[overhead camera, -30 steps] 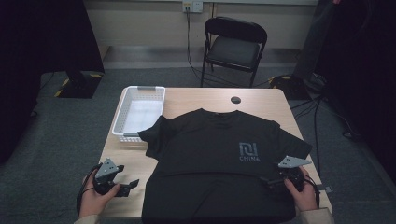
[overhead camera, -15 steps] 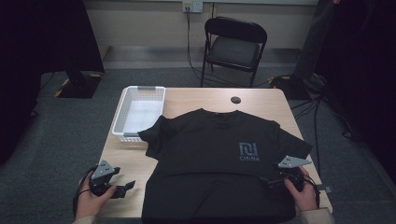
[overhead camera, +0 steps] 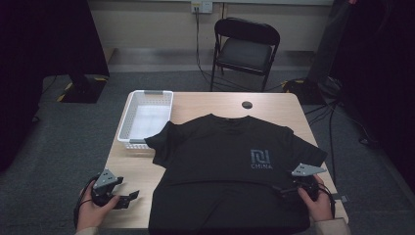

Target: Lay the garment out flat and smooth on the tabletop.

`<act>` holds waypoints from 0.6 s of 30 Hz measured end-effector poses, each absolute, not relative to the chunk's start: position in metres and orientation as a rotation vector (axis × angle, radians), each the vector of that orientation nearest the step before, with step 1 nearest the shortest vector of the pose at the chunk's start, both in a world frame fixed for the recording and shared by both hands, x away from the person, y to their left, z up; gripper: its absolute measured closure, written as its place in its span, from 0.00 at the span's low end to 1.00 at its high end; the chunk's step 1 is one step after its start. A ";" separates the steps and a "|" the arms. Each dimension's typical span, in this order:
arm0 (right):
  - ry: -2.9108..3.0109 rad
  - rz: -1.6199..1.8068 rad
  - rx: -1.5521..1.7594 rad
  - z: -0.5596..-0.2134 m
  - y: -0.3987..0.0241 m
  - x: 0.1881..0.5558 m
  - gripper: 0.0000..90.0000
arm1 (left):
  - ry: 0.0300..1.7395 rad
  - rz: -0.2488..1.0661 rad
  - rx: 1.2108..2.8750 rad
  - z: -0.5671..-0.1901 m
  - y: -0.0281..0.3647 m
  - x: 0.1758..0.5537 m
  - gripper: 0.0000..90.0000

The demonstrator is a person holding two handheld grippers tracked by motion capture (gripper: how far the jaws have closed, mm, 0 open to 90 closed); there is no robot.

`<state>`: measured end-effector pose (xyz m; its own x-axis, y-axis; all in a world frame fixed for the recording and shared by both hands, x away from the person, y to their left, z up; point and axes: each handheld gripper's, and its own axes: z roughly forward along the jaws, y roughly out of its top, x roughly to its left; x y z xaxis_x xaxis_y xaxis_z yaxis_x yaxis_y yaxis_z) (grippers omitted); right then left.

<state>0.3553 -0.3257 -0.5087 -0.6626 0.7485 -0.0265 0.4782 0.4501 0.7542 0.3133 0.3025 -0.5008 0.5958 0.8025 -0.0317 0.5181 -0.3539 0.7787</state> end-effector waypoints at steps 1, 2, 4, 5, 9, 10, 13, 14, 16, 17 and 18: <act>2.350 1.053 1.041 -0.509 -0.326 0.355 0.11 | 1.048 0.463 2.038 -0.501 0.303 0.313 0.17; 2.350 1.053 1.042 -0.509 -0.326 0.355 0.11 | 1.048 0.464 2.041 -0.502 0.303 0.313 0.17; 2.350 1.053 1.042 -0.509 -0.326 0.355 0.11 | 1.049 0.467 2.043 -0.502 0.303 0.313 0.17; 2.350 1.053 1.041 -0.509 -0.326 0.355 0.11 | 1.049 0.471 2.042 -0.502 0.304 0.313 0.17; 2.350 1.053 1.042 -0.509 -0.326 0.355 0.11 | 1.054 0.477 2.044 -0.502 0.305 0.313 0.17; 2.349 1.053 1.041 -0.509 -0.326 0.355 0.11 | 1.056 0.479 2.046 -0.502 0.305 0.313 0.17; 2.350 1.053 1.042 -0.509 -0.326 0.355 0.11 | 1.062 0.482 2.046 -0.503 0.306 0.313 0.17; 2.350 1.053 1.042 -0.509 -0.326 0.355 0.11 | 1.064 0.482 2.045 -0.504 0.306 0.313 0.17; 2.350 1.053 1.041 -0.509 -0.326 0.355 0.11 | 1.069 0.487 2.051 -0.504 0.307 0.313 0.17; 2.350 1.053 1.041 -0.509 -0.326 0.355 0.11 | 1.069 0.487 2.051 -0.504 0.307 0.313 0.17; 2.350 1.053 1.041 -0.509 -0.326 0.355 0.11 | 1.070 0.487 2.051 -0.504 0.307 0.313 0.17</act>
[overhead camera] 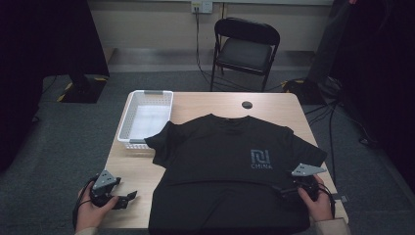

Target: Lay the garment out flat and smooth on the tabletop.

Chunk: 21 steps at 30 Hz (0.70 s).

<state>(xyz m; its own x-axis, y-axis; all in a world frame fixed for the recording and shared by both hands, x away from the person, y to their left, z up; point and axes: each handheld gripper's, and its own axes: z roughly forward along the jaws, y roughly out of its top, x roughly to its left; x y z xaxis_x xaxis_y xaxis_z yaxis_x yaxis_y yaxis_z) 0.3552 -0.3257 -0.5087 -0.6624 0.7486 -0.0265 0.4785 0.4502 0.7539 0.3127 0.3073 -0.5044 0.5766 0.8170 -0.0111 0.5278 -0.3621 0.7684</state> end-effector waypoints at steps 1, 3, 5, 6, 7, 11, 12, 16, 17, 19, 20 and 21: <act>2.350 1.053 1.041 -0.509 -0.326 0.355 0.11 | 1.070 0.490 2.053 -0.505 0.307 0.313 0.17; 2.350 1.053 1.041 -0.509 -0.326 0.355 0.11 | 1.071 0.491 2.052 -0.505 0.308 0.313 0.17; 2.350 1.053 1.041 -0.509 -0.326 0.355 0.11 | 1.073 0.494 2.057 -0.505 0.308 0.313 0.17; 2.350 1.053 1.041 -0.509 -0.326 0.355 0.11 | 1.074 0.493 2.060 -0.506 0.308 0.313 0.17; 2.350 1.053 1.041 -0.509 -0.326 0.355 0.11 | 1.072 0.493 2.061 -0.506 0.307 0.313 0.17; 2.350 1.053 1.041 -0.509 -0.326 0.355 0.11 | 1.074 0.498 2.065 -0.506 0.307 0.313 0.17; 2.350 1.053 1.041 -0.509 -0.326 0.355 0.11 | 1.072 0.500 2.064 -0.506 0.307 0.313 0.17; 2.350 1.053 1.041 -0.509 -0.326 0.355 0.11 | 1.069 0.500 2.069 -0.507 0.307 0.313 0.17; 2.350 1.053 1.041 -0.509 -0.326 0.355 0.11 | 1.069 0.502 2.069 -0.507 0.307 0.313 0.17; 2.350 1.053 1.041 -0.509 -0.326 0.355 0.11 | 1.071 0.504 2.069 -0.507 0.307 0.313 0.17; 2.350 1.053 1.042 -0.509 -0.326 0.355 0.11 | 1.069 0.506 2.069 -0.507 0.307 0.313 0.17; 2.350 1.053 1.042 -0.509 -0.326 0.355 0.11 | 1.066 0.511 2.073 -0.508 0.307 0.313 0.16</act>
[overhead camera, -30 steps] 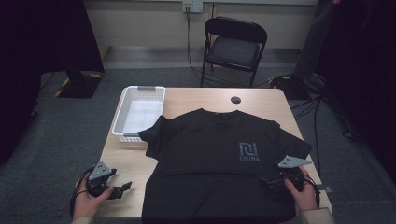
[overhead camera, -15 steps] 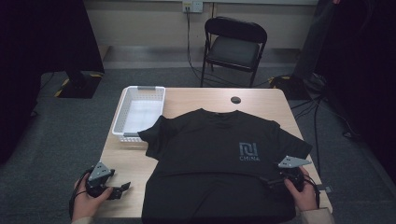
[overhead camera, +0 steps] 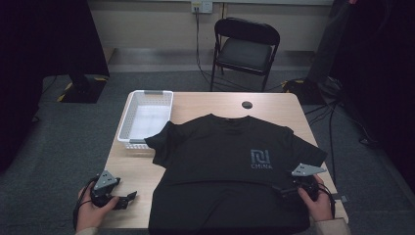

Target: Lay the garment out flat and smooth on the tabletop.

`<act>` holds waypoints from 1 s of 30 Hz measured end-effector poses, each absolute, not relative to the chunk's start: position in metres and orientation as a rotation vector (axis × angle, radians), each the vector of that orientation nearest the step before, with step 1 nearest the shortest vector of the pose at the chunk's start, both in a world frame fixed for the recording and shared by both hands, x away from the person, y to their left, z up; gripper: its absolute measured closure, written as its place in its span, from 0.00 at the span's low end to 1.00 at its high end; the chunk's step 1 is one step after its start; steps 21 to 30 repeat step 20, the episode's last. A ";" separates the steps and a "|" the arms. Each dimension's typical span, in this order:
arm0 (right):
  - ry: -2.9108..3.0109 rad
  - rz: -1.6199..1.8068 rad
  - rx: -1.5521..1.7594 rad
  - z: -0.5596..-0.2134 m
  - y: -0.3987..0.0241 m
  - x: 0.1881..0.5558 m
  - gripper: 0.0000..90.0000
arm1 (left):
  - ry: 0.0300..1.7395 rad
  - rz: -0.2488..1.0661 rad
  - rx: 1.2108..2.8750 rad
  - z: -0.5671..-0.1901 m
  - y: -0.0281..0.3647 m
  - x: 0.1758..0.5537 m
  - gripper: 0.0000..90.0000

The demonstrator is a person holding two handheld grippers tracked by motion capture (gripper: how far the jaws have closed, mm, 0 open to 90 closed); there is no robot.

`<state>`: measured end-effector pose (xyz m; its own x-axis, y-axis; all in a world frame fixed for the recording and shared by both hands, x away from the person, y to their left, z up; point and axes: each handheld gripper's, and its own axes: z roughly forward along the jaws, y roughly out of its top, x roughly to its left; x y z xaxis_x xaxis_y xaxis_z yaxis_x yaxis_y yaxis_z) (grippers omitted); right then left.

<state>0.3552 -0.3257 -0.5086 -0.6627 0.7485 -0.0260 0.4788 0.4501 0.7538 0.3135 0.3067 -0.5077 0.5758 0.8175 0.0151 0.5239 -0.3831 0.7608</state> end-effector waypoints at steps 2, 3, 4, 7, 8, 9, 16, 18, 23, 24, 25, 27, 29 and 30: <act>2.350 1.053 1.041 -0.509 -0.326 0.355 0.11 | 1.063 0.519 2.081 -0.508 0.306 0.314 0.15; 2.350 1.053 1.040 -0.509 -0.326 0.355 0.11 | 1.068 0.522 2.081 -0.508 0.306 0.314 0.15; 2.350 1.053 1.041 -0.509 -0.326 0.355 0.11 | 1.074 0.528 2.081 -0.508 0.306 0.314 0.14; 2.350 1.053 1.041 -0.509 -0.326 0.355 0.11 | 1.085 0.531 2.077 -0.508 0.306 0.314 0.13; 2.350 1.053 1.041 -0.509 -0.326 0.355 0.11 | 1.085 0.531 2.077 -0.509 0.306 0.314 0.12; 2.351 1.053 1.041 -0.509 -0.326 0.355 0.11 | 1.086 0.531 2.077 -0.509 0.306 0.314 0.12; 2.350 1.053 1.040 -0.509 -0.326 0.355 0.11 | 1.090 0.533 2.076 -0.509 0.305 0.314 0.11; 2.350 1.053 1.040 -0.509 -0.326 0.355 0.11 | 1.091 0.533 2.075 -0.509 0.305 0.314 0.11; 2.350 1.053 1.040 -0.509 -0.326 0.355 0.11 | 1.093 0.533 2.075 -0.509 0.305 0.314 0.11; 2.350 1.053 1.040 -0.509 -0.326 0.355 0.11 | 1.093 0.533 2.075 -0.509 0.305 0.314 0.11; 2.350 1.053 1.040 -0.509 -0.326 0.355 0.11 | 1.093 0.533 2.075 -0.509 0.305 0.314 0.11; 2.350 1.053 1.040 -0.509 -0.326 0.355 0.11 | 1.093 0.533 2.075 -0.509 0.305 0.314 0.11; 2.350 1.053 1.040 -0.509 -0.326 0.355 0.11 | 1.093 0.533 2.075 -0.509 0.305 0.314 0.11; 2.350 1.053 1.040 -0.509 -0.326 0.355 0.11 | 1.093 0.533 2.075 -0.509 0.305 0.314 0.11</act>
